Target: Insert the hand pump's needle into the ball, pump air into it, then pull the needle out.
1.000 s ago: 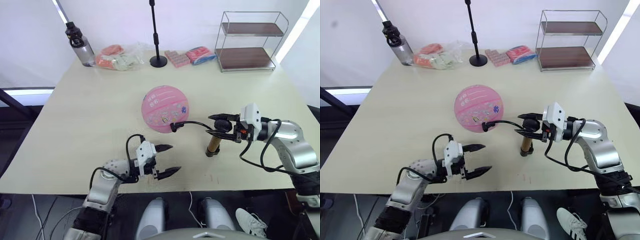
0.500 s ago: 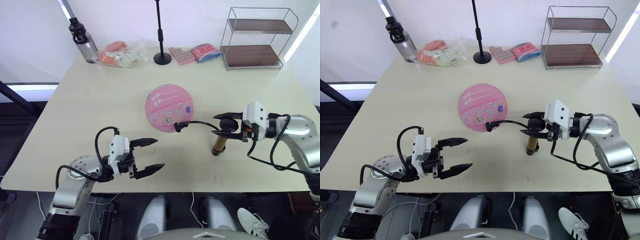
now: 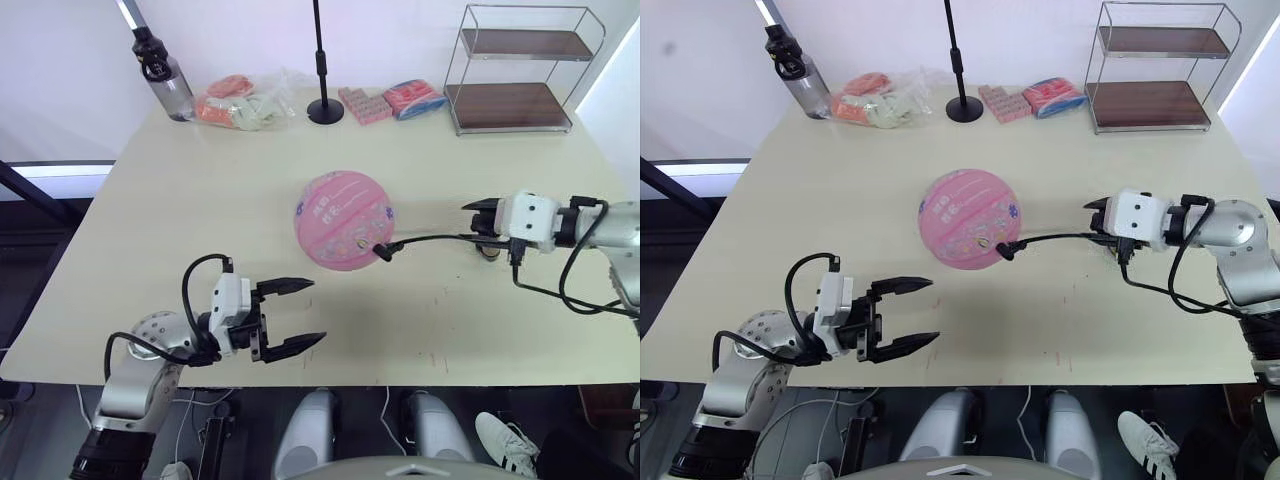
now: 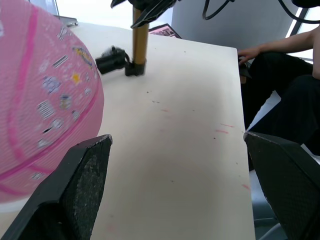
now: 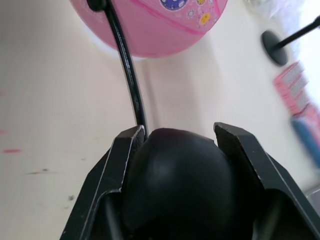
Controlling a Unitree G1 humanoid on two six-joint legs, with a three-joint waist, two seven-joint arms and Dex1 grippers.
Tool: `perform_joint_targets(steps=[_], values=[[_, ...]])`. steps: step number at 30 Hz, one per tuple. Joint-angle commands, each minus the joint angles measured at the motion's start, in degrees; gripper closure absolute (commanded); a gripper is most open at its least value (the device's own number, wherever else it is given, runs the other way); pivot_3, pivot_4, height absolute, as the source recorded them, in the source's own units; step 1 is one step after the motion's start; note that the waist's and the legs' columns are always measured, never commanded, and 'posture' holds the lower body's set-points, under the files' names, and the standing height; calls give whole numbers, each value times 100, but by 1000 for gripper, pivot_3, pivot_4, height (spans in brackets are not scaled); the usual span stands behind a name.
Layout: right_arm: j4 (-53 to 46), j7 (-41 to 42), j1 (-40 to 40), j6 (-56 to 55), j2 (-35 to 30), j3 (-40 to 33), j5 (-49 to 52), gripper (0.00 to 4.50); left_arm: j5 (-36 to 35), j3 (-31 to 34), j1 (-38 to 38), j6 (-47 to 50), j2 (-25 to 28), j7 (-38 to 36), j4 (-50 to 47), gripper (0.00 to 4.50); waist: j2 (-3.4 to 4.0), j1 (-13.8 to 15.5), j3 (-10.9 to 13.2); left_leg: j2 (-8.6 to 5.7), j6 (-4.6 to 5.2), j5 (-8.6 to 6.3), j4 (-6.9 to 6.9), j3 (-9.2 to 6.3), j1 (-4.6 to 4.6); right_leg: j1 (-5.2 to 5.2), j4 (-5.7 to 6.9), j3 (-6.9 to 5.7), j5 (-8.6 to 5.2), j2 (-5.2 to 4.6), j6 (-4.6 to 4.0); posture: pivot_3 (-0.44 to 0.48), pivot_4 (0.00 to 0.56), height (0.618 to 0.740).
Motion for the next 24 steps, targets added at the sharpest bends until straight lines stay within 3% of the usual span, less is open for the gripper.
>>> perform_joint_targets(steps=[1, 10, 11, 13, 14, 15, 20, 24], values=[[233, -342, -12, -795, -41, 44, -502, 2760, -80, 145, 78, -133, 54, -59, -83, 0, 0, 1, 0, 0, 0, 0, 1, 1, 0, 1, 1, 0, 0, 0, 1, 0, 150, 740], [478, -721, 431, -2031, -52, 319, -1045, 2760, -56, 159, 152, -195, 73, -28, -109, 0, -1, -3, 1, 1, -14, 10, 8, -3, 6, 7, 14, 0, 1, 5, 1, 0, 150, 740], [473, -708, 466, -2048, -68, 323, -1040, 1666, -51, 163, 154, -201, 72, -25, -106, 0, -1, -3, 1, 2, -14, 10, 15, -3, 7, 9, 18, 0, 1, 7, 1, 0, 150, 740], [486, -542, 591, -2151, -116, 309, -773, 946, -42, 185, 156, -228, 65, -24, -68, 0, -1, 0, 1, 3, -14, 10, 27, -5, 6, 10, 27, 1, 1, 8, 0, 0, 150, 740], [493, -460, 635, -2190, -125, 293, -635, 315, -38, 194, 156, -241, 62, -24, -50, 0, 0, -7, 4, 2, -13, 9, 44, -6, 5, 9, 47, 2, 0, 7, -1, 0, 150, 740], [494, -338, 674, -2214, -159, 297, -519, 142, -36, 202, 155, -248, 59, -23, -37, 0, 0, -9, 5, 3, -8, 6, 62, -6, 5, 9, 66, 5, 0, 7, -1, 0, 150, 740], [350, 119, 884, -2313, -180, 199, 313, 142, -40, 247, 157, -296, 48, -10, 5, 0, -1, -16, 9, 6, 14, -6, 85, -13, 14, 10, 94, 17, -1, 13, -5, 0, 150, 740], [-2, 212, 1415, -1416, -17, -236, 1576, 142, -118, 361, 97, -278, 31, 78, 10, 0, -3, 2, 10, 15, 14, -5, 93, -23, 40, 35, 105, 25, -8, 24, -27, 0, 150, 740]])
